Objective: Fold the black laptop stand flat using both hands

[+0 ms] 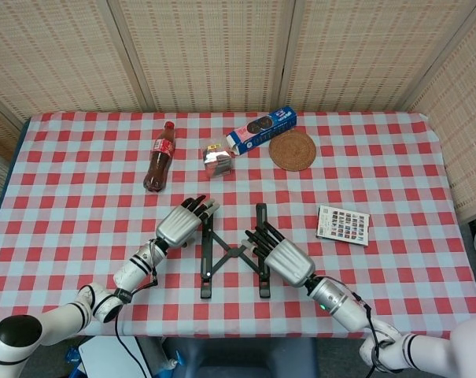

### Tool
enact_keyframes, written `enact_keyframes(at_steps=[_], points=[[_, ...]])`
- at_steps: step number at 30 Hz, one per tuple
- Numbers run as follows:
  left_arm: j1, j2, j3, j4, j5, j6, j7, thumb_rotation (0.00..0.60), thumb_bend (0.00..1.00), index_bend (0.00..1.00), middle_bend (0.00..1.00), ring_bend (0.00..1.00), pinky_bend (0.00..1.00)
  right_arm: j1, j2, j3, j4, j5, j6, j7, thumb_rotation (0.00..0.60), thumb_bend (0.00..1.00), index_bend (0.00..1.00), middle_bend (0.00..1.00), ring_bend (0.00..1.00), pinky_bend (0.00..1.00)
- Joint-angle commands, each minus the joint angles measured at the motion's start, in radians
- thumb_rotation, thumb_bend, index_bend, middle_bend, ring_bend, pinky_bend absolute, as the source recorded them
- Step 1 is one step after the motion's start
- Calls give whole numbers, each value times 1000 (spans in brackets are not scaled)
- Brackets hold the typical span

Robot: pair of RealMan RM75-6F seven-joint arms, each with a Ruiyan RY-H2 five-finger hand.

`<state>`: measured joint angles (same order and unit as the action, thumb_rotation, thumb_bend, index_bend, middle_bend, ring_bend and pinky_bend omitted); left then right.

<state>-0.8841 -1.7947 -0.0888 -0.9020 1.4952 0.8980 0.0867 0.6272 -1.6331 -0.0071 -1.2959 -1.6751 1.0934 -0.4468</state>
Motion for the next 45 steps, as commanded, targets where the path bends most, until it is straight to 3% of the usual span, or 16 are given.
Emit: enact_keyframes(at_steps=[1,45], points=[[0,-2,1,2,-2,-1,-2,600,196,0,0,0,176,2,-18,0,23,-7,9,2,600,0,0,0,0,0],[18,9,-19,-76,-82,-46,-107,600,196,0,0,0,176,26,-196,3,261,-50,81,75,600,0,0,0,0,0]])
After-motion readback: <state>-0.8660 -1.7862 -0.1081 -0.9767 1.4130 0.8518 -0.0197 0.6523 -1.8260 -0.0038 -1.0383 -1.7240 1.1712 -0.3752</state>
